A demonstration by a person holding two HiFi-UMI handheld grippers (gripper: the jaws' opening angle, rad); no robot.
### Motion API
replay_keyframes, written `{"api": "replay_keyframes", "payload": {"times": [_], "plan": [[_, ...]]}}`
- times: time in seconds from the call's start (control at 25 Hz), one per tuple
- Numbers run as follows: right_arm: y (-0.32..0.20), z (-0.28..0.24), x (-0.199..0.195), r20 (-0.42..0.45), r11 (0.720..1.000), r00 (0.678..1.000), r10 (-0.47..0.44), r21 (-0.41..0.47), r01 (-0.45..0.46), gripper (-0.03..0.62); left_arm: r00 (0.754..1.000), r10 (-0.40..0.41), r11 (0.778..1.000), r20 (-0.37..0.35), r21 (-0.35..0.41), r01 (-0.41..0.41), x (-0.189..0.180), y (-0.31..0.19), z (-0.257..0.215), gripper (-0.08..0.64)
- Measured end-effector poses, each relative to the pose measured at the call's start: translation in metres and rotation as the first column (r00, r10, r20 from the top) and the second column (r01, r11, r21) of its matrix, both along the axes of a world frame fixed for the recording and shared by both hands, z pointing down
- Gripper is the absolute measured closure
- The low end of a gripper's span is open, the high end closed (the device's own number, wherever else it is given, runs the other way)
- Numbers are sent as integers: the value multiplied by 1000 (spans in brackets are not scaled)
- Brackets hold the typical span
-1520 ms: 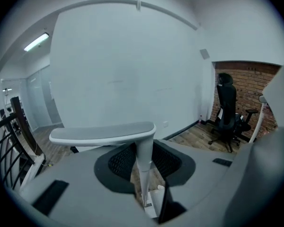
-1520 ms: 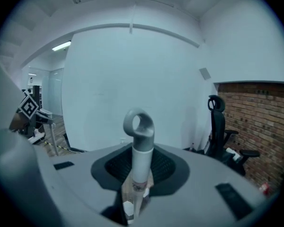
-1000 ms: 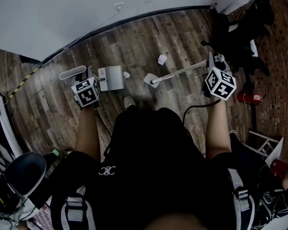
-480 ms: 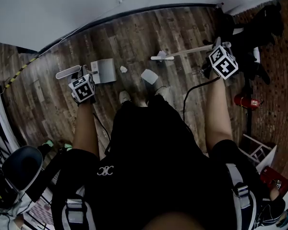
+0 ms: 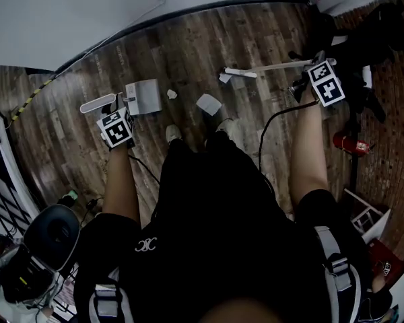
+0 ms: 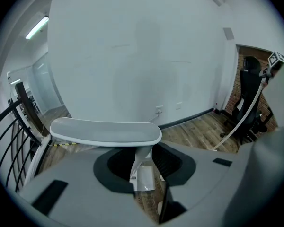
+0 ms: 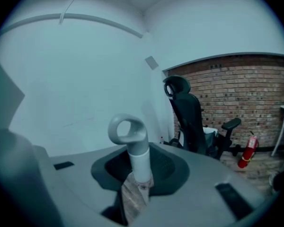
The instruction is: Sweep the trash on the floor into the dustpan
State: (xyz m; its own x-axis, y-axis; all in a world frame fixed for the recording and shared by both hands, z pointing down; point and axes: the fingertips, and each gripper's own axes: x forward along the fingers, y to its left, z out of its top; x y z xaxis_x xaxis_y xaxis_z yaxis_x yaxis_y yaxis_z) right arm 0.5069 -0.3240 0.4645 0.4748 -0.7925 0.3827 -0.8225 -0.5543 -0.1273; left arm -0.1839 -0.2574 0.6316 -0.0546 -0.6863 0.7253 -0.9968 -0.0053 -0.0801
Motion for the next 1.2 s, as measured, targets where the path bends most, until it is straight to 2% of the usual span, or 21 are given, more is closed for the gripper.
{"api": "replay_keyframes", "payload": {"times": [0.12,0.24,0.44,0.8,0.96,1.2], "plan": [[0,20,5,6,999,1000,1,-33,-1,499,1000,6,1000,1,-9,-6,11,-2,-1,449],[3,35,-8,17,998,999,-38,-42,39,495,1000,9,1000,5,-18,-9,16,-1,-1,447],[-4,35,-49,64,984,983,-174,-20,176,479,1000,16,1000,-18,-13,-16,23,3,-1,445],[-3,45,-137,161,939,928,-335,-24,343,471,999,27,999,-42,-19,-28,20,17,-2,443],[-4,47,-191,166,890,882,-442,-40,454,469,998,37,999,-52,-17,-38,18,19,-1,443],[9,50,-286,146,760,760,-634,-68,647,465,996,40,999,-75,-18,-42,13,25,0,442]]}}
